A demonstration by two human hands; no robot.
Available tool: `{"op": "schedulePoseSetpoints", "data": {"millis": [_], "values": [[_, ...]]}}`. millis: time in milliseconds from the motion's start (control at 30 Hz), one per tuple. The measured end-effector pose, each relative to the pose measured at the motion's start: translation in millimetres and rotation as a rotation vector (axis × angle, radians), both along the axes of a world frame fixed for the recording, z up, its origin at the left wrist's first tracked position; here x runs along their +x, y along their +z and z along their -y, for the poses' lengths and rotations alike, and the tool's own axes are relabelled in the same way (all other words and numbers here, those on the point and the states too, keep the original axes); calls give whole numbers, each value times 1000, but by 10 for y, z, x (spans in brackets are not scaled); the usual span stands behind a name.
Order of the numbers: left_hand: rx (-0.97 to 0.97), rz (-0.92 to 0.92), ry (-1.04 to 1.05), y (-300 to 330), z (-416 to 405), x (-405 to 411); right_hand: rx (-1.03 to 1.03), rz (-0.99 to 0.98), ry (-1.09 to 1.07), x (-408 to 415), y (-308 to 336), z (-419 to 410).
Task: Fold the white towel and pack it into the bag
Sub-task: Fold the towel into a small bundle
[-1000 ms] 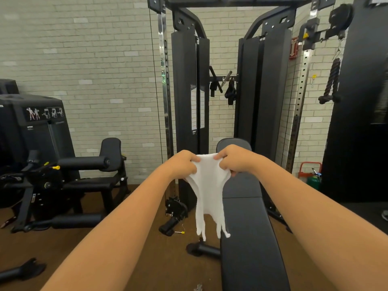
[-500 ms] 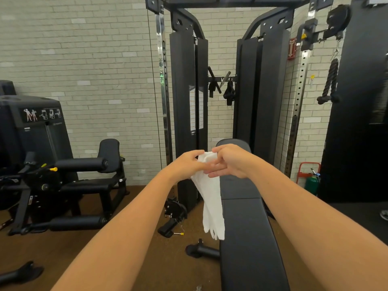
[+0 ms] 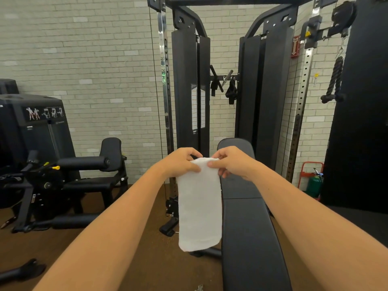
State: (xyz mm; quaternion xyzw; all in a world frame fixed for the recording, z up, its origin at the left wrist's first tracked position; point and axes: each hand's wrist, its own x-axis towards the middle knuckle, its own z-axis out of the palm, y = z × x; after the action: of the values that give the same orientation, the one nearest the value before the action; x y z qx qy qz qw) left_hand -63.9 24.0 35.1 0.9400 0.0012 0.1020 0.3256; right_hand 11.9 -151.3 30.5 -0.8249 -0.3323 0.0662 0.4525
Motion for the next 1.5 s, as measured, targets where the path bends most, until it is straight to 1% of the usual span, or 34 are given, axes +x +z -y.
{"op": "schedulePoseSetpoints", "data": {"millis": [133, 233, 333, 400, 533, 600, 667, 767, 867, 933, 1000, 1067, 1100, 1200, 1300, 1367, 1500], "values": [[126, 44, -26, 102, 41, 22, 71, 19, 21, -51, 90, -14], [166, 68, -37, 258, 64, 19, 112, 1, 19, -33, 53, 64], [199, 76, -55, 453, 95, -13, 28, -38, 71, -2, -104, 154], [208, 94, -51, 591, 112, -41, -23, -43, 84, 9, -211, 176], [193, 110, -40, 822, 128, -89, -14, -53, 84, -19, -302, 167], [198, 118, -36, 887, 113, -105, 14, -60, 89, -47, -314, 151], [202, 136, -10, 908, 86, -101, 89, -53, 71, -73, -322, 130], [225, 185, 102, 868, 34, -55, 195, 44, -10, -144, -304, 116], [243, 226, 226, 817, -14, -20, 194, 184, 9, -234, -250, 126], [235, 234, 261, 796, -48, -8, 157, 200, 68, -288, -193, 144], [229, 232, 286, 779, -77, -1, 116, 142, 110, -310, -146, 160], [219, 226, 298, 769, -103, 7, 83, 91, 162, -341, -116, 170], [213, 224, 298, 767, -114, 10, 57, 106, 184, -355, -108, 176], [201, 224, 295, 778, -136, 13, -31, 228, 198, -377, -92, 175], [199, 230, 295, 788, -144, 13, -51, 338, 178, -379, -88, 160], [182, 228, 287, 788, -149, 10, -27, 358, 173, -371, -75, 157], [123, 234, 251, 751, -149, -3, 69, 338, 166, -349, -8, 147]]}}
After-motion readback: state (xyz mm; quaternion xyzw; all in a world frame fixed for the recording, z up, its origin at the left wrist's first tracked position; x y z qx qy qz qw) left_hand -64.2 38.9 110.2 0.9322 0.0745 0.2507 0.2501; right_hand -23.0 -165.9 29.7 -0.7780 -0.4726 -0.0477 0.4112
